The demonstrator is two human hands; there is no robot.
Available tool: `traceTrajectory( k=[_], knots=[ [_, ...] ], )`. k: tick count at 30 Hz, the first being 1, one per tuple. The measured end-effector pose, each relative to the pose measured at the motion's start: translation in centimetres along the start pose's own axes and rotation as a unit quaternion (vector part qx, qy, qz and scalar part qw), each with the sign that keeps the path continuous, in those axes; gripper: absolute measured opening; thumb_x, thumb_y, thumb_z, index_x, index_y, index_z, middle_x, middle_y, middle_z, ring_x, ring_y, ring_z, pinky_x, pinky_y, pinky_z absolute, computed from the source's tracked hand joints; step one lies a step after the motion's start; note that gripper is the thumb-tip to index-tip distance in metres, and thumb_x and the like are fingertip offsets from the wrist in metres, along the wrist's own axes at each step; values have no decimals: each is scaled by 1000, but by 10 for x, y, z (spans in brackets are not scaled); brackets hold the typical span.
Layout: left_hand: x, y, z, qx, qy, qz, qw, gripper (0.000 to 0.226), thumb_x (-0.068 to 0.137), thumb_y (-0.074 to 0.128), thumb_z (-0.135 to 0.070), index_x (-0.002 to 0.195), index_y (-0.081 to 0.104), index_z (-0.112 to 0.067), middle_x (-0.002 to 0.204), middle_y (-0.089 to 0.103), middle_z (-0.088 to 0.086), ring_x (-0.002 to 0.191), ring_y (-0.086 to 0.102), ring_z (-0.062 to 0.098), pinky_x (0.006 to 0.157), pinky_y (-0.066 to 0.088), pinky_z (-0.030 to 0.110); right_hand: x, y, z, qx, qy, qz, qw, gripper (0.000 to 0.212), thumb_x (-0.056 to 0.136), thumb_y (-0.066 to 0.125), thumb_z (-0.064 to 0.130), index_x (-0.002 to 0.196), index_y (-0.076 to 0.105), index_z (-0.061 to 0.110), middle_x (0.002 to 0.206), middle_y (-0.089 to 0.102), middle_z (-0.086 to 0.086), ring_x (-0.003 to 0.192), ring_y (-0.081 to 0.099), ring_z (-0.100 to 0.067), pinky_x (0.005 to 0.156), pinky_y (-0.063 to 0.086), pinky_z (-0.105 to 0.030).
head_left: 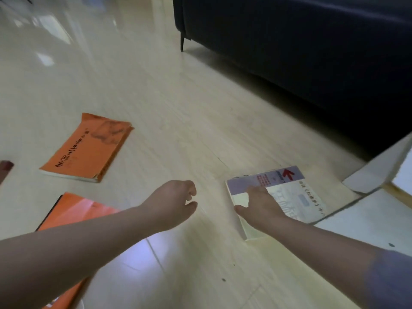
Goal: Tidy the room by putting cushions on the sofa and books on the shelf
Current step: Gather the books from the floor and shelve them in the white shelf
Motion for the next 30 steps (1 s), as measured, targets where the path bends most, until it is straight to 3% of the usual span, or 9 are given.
traceTrajectory(
  k=[5,9,13,16,19,21,24,28,30],
  knots=[
    [5,17,25,-16,-11,12,1000,25,91,53,-30,114,56,-19,111,62,-6,98,60,11,84,47,24,20,17,-16,-18,74,-9,997,95,84,59,60,151,11,12,158,10,-17,143,18,-39,108,34,-46],
    [4,25,45,-30,-38,19,999,23,91,51,-29,112,56,-21,111,61,-8,96,59,10,84,48,25,22,17,-18,-72,88,-48,992,90,79,59,66,142,28,8,151,28,-17,135,34,-36,97,43,-40],
    [2,33,60,-30,-49,29,998,23,92,51,-29,112,57,-20,111,60,-8,94,59,11,82,47,24,25,14,-3,-157,88,-56,982,81,78,58,65,130,42,5,134,48,-16,112,54,-28,76,44,-30],
    [0,37,67,-30,-47,32,998,22,91,51,-28,111,57,-21,110,61,-8,92,59,11,80,46,23,27,10,12,-193,36,-67,978,48,83,57,56,100,56,11,94,59,-3,80,51,-18,58,34,-25],
    [-2,39,71,-30,-49,33,998,21,92,50,-27,111,57,-20,111,60,-8,92,58,11,78,45,21,27,5,23,-177,-4,-67,982,32,87,56,35,66,43,16,66,44,3,70,50,-18,48,27,-24],
    [-3,39,74,-30,-52,34,998,21,92,49,-27,111,57,-20,111,60,-8,93,59,11,78,46,22,26,7,35,-198,-40,-46,978,27,89,54,20,64,44,14,67,46,2,78,57,-22,53,33,-23],
    [-9,40,78,-29,-54,31,998,22,92,49,-27,111,57,-20,111,60,-7,94,59,11,74,43,21,24,16,49,-277,-100,-18,955,13,91,51,7,91,64,9,89,64,-5,99,63,-27,70,39,-26],
    [-20,38,85,-30,-59,29,997,20,92,49,-26,110,58,-20,111,61,-8,95,58,10,76,45,22,6,22,56,-295,-181,1,938,22,87,48,1,68,43,9,64,36,-2,84,56,-28,67,34,-26],
    [-29,38,90,-33,-64,24,997,19,92,50,-25,107,59,-19,110,62,-7,94,58,10,76,46,22,-14,37,68,-307,-235,30,922,15,87,47,1,74,46,9,68,43,-6,79,53,-26,67,34,-26]
  ],
)
Point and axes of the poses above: each hand's wrist, its own x-axis towards the middle knuckle, its own y-axis out of the palm, z = x × y, the point moved 7 cm from there along x, towards the middle knuckle
